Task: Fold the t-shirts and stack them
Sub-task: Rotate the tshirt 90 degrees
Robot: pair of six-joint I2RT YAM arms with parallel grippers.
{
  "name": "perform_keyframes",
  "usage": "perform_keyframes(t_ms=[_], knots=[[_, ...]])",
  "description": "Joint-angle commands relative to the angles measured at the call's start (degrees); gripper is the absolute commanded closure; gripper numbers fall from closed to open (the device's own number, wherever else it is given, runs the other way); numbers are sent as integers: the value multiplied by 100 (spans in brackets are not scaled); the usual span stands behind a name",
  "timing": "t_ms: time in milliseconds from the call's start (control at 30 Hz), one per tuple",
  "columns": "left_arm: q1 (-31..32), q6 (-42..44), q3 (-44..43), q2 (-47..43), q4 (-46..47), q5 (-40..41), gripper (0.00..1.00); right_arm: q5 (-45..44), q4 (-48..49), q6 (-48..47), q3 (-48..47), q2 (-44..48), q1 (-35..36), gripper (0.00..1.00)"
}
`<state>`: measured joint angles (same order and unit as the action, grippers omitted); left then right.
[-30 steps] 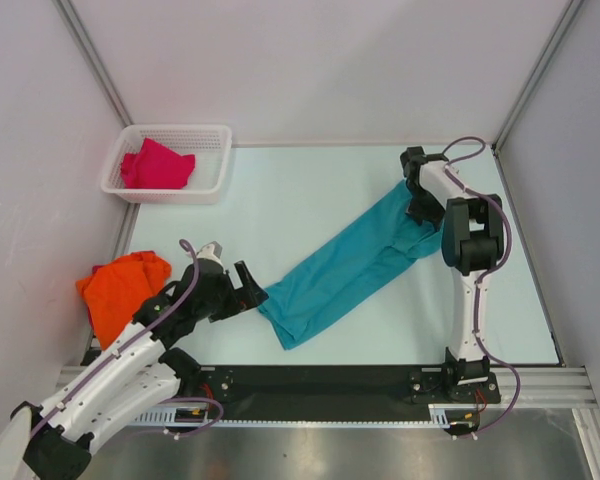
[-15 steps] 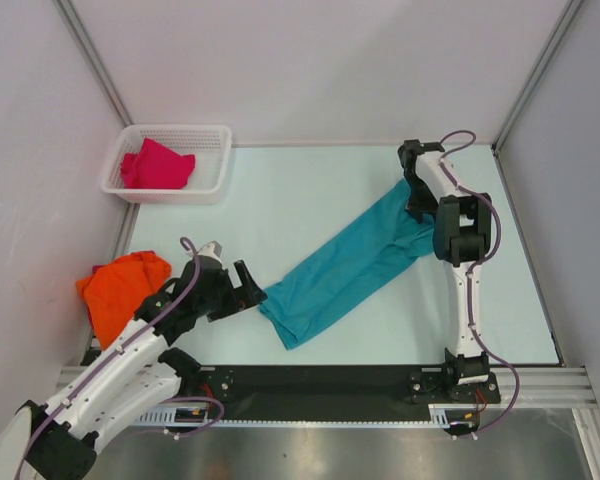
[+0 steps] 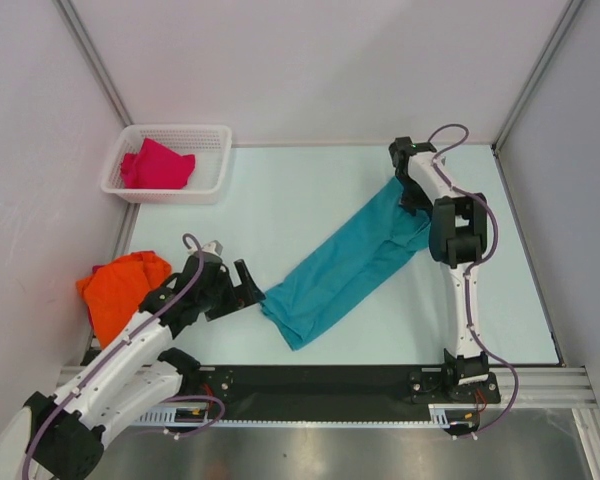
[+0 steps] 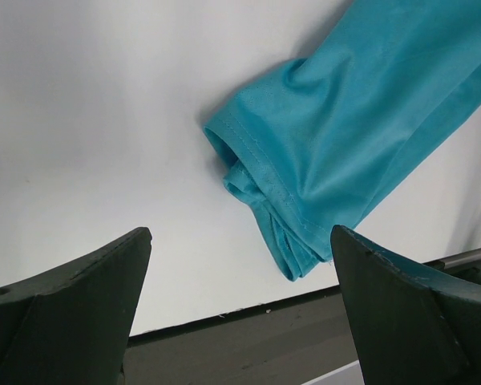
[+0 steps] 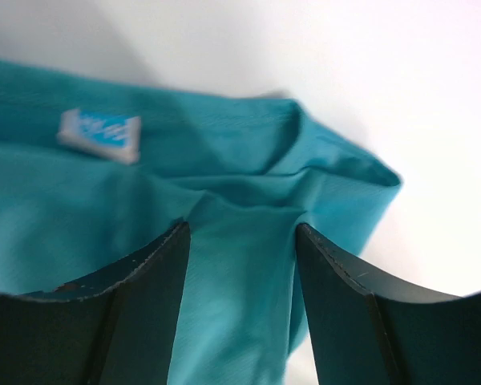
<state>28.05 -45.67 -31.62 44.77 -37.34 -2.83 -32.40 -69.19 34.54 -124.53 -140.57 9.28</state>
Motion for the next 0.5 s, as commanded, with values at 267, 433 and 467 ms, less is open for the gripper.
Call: perform_keyframes(t_ms=[267,433,467], knots=[[-274,304,-38,32,368,-358,0,-311,1022,-27,-422,954,812,37],[-423,357,50,-100,324,-411,1,-293,819,61,-643,654,856,36],[-467,366,68,-127,315,-429,0,-302,828,70,-599,619,865,36]])
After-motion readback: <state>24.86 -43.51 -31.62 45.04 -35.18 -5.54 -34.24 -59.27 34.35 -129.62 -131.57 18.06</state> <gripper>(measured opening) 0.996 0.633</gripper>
